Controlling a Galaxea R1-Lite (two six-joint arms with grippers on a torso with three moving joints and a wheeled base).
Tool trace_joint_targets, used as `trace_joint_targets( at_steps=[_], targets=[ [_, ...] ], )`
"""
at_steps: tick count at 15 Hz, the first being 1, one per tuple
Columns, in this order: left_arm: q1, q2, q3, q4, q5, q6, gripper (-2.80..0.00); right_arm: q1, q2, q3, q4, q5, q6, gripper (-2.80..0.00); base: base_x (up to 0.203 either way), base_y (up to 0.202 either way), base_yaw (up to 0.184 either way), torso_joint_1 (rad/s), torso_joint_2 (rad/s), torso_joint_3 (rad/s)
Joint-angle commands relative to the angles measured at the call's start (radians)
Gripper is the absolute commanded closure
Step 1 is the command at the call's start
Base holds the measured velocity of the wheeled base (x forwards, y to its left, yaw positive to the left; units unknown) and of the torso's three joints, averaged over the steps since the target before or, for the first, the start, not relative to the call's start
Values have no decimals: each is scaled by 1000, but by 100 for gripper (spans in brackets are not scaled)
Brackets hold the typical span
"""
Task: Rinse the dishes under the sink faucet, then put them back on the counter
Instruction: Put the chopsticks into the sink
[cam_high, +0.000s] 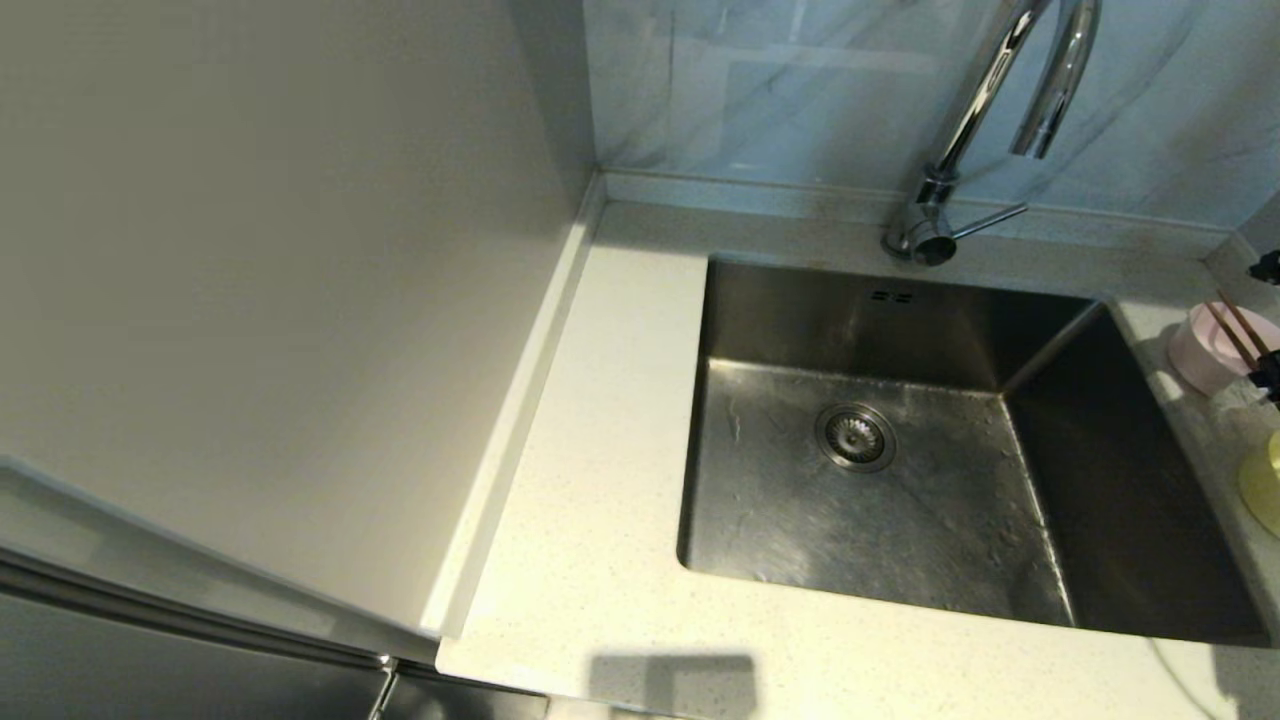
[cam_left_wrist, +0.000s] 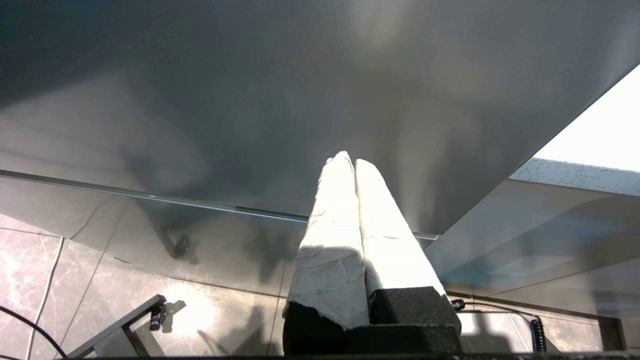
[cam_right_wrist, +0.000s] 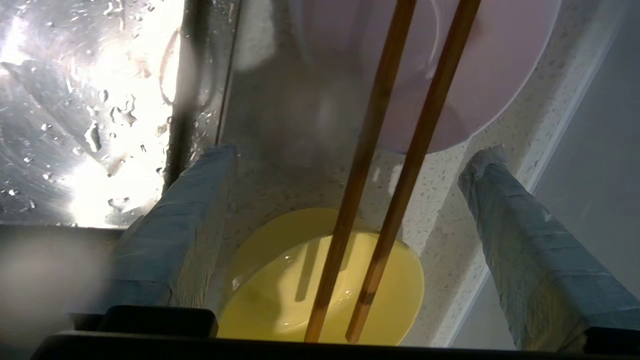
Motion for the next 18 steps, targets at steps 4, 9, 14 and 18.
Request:
trace_joint_targets(
  at_steps=[4, 9, 14, 18],
  targets=[
    [0, -3, 0, 0, 0, 0, 0, -13, 10, -8, 3, -27, -5, -280, 0, 0, 0, 0, 0, 0],
    [0, -3, 0, 0, 0, 0, 0, -19, 24, 1, 5, -42, -5, -280, 0, 0, 0, 0, 0, 0],
    [0, -3, 0, 0, 0, 0, 0, -19, 41, 1, 3, -44, -5, -280, 0, 0, 0, 0, 0, 0],
    [0, -3, 0, 0, 0, 0, 0, -19, 46, -2, 3, -67, -2, -280, 0, 0, 0, 0, 0, 0]
  ],
)
